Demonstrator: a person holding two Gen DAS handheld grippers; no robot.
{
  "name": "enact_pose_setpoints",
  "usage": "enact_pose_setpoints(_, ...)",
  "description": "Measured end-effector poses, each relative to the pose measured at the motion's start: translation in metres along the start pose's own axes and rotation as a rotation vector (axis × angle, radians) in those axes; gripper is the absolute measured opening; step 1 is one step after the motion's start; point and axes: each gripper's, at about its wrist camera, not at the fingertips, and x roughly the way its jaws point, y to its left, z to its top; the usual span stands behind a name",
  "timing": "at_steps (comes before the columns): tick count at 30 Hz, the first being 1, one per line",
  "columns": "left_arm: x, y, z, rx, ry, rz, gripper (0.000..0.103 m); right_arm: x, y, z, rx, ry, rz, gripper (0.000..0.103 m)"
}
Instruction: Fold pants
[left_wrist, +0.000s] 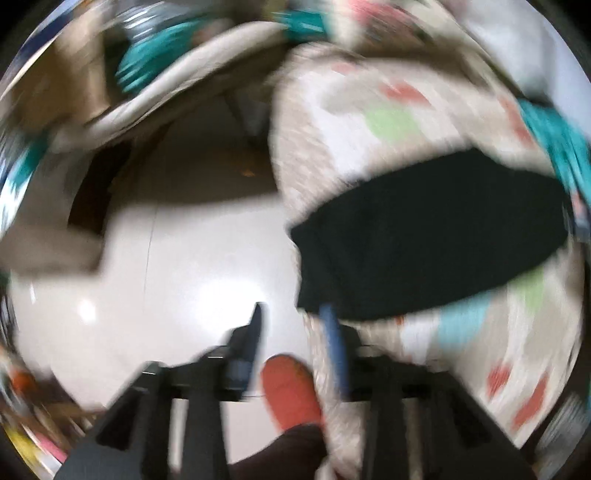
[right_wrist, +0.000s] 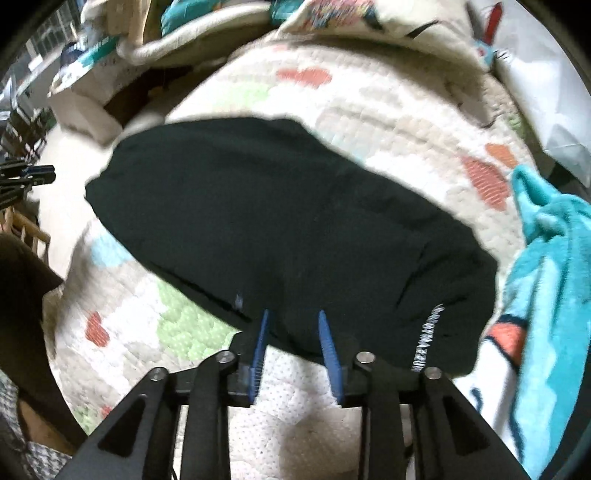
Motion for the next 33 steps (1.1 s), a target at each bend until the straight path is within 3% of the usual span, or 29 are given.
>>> enact_pose_setpoints(4, 0.023, 0.008, 0.018, -0.205, -0.024, 0.026, 0.045, -0.012, 0.007, 0.01, 0.052, -0.052, 0.027, 0.047)
enact_pose_setpoints(9, 0.047, -0.014, 0.013, -0.266, -0.089, 0.041, 0.045, -0.006, 0.026, 0.02, 0.037, -0.063, 0.01, 0.047)
enact_pose_setpoints(15, 0.056, -0.026, 0.004, -0.225, -0.15, 0.081, 0.045, 0.023, 0.032, 0.041, 0.094, -0.058, 0.04, 0.048)
enact_pose_setpoints(24, 0.074, -0.055, -0.001, -0.181, -0.094, 0.031, 0.045, 0.092, 0.032, 0.117, 0.337, -0.098, 0.181, 0.048)
enact_pose_setpoints(30, 0.066, -0.058, 0.001, -0.187, -0.119, 0.015, 0.045, 0.143, 0.037, 0.161, 0.353, -0.025, 0.123, 0.048)
enact_pose_setpoints(33, 0.053, -0.06, 0.003, -0.187, -0.169, 0.012, 0.045, 0.146, 0.035, 0.178, 0.351, -0.045, 0.12, 0.058)
